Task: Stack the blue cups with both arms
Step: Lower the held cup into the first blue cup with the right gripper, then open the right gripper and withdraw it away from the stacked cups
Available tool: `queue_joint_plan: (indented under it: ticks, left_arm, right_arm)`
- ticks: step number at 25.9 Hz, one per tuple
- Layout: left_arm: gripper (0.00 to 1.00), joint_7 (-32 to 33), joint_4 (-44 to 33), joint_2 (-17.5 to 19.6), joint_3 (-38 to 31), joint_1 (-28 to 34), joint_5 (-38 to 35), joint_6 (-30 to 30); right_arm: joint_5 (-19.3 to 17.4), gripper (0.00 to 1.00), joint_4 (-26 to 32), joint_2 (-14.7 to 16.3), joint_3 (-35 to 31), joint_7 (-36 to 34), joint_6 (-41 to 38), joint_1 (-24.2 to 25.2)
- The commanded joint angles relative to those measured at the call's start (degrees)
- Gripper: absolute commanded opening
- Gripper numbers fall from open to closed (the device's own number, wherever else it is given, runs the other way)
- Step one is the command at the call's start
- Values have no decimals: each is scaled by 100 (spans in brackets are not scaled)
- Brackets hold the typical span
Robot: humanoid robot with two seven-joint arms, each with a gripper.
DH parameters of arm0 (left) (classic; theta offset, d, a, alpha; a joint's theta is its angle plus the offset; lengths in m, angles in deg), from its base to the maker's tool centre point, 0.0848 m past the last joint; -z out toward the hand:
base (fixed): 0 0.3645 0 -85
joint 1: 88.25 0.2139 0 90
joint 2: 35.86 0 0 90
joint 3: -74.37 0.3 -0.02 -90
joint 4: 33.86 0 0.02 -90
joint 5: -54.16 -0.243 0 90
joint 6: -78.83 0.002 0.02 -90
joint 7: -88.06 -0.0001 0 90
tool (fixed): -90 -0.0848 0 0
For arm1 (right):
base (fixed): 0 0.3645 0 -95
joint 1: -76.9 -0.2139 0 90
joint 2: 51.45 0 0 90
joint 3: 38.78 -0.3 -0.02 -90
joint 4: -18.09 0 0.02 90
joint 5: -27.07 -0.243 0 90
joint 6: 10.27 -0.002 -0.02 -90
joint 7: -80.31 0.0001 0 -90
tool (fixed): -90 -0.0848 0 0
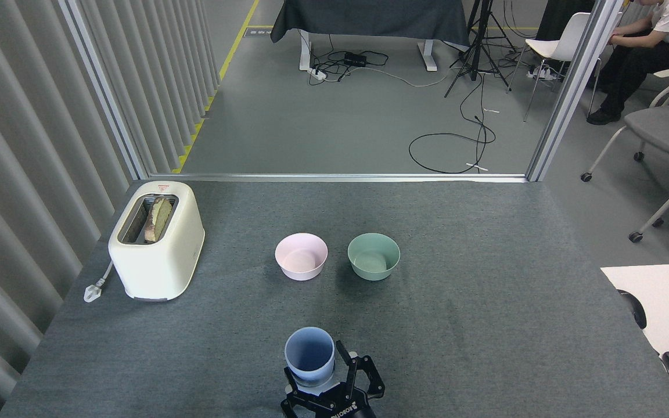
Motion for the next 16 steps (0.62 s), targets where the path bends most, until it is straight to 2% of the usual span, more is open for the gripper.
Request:
queue_joint_plan:
  ticks: [1, 7, 11, 12, 14, 16]
  left_arm:
    - [100, -4, 0, 6, -13, 10, 0, 1]
    - [100, -13, 0, 6, -5, 28, 0, 1]
    - [100, -4, -18, 6, -5, 37, 0, 1]
    - [100, -4, -18, 6, -5, 37, 0, 1]
    - [100, -4, -18, 6, -5, 37, 0, 1]
    - [100, -4, -18, 6, -5, 28, -9, -8]
  right_arm:
    - [0, 100, 110, 0, 2, -328, -21, -4]
    - [-105, 100, 839, -9, -69, -811, 5, -48]
    - [-1037, 100, 1402, 123, -860, -767, -3, -30]
    - [-1186, 100, 1428, 193, -1114, -741, -21, -4]
    - [-1318, 100, 1428, 545, -1563, -741, -135, 93]
    - [-1415, 100, 1402, 985, -1861, -741, -513, 471]
